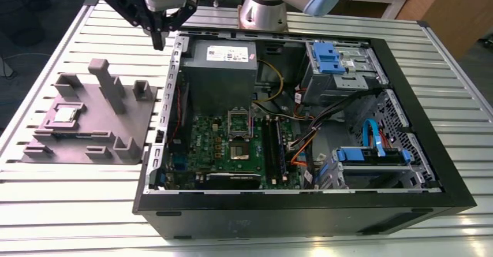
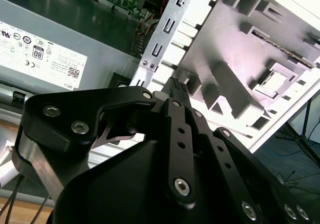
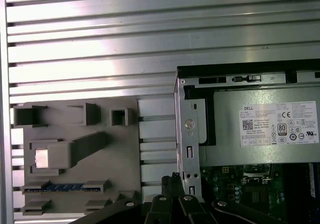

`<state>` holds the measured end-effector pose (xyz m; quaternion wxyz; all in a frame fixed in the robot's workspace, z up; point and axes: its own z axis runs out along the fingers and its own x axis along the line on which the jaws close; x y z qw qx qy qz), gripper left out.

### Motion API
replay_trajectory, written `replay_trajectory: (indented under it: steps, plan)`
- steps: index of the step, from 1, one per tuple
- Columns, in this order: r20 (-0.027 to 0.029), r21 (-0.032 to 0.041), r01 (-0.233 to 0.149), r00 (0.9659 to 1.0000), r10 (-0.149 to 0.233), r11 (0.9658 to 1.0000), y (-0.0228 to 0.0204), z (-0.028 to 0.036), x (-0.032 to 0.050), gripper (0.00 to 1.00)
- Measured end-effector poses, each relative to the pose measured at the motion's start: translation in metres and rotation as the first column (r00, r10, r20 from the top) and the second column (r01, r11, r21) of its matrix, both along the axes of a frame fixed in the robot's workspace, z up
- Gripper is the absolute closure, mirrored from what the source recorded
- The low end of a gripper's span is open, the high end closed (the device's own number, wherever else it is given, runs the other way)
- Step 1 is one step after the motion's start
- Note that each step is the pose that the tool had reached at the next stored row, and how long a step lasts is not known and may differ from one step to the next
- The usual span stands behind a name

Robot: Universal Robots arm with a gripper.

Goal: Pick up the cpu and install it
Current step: 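Reach for the cpu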

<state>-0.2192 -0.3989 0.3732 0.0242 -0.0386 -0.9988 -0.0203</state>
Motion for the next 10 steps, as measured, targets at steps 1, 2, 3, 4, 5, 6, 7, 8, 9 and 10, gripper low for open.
replay_trajectory:
  steps: [1, 2, 3, 4, 5, 6, 7, 8, 9, 10]
  plan:
    - [0.0, 0.0, 0.0, 1.0, 0.0, 1.0, 0.0, 0.0, -0.0002, 0.9]
    - [0.0, 0.0, 0.0, 1.0, 0.0, 1.0, 0.0, -0.0001, -0.0005, 0.9]
    - [0.0, 0.0, 0.0, 1.0, 0.0, 1.0, 0.0, -0.0001, -0.0008, 0.9]
    - [0.0, 0.0, 0.0, 1.0, 0.0, 1.0, 0.0, -0.0002, -0.001, 0.9]
    - [0.0, 0.0, 0.0, 1.0, 0.0, 1.0, 0.0, -0.0001, -0.0013, 0.9]
    - [0.0, 0.0, 0.0, 1.0, 0.0, 1.0, 0.0, -0.0002, -0.0015, 0.9]
    - [0.0, 0.0, 0.0, 1.0, 0.0, 1.0, 0.0, -0.0002, -0.0016, 0.9]
    - [-0.0001, 0.0, 0.0, 1.0, 0.0, 1.0, 0.0, -0.0002, -0.0019, 0.9]
    - [0.0, 0.0, 0.0, 1.0, 0.0, 1.0, 0.0, -0.0002, -0.0021, 0.9]
    - [0.0, 0.0, 0.0, 1.0, 0.0, 1.0, 0.0, -0.0002, -0.0023, 0.9]
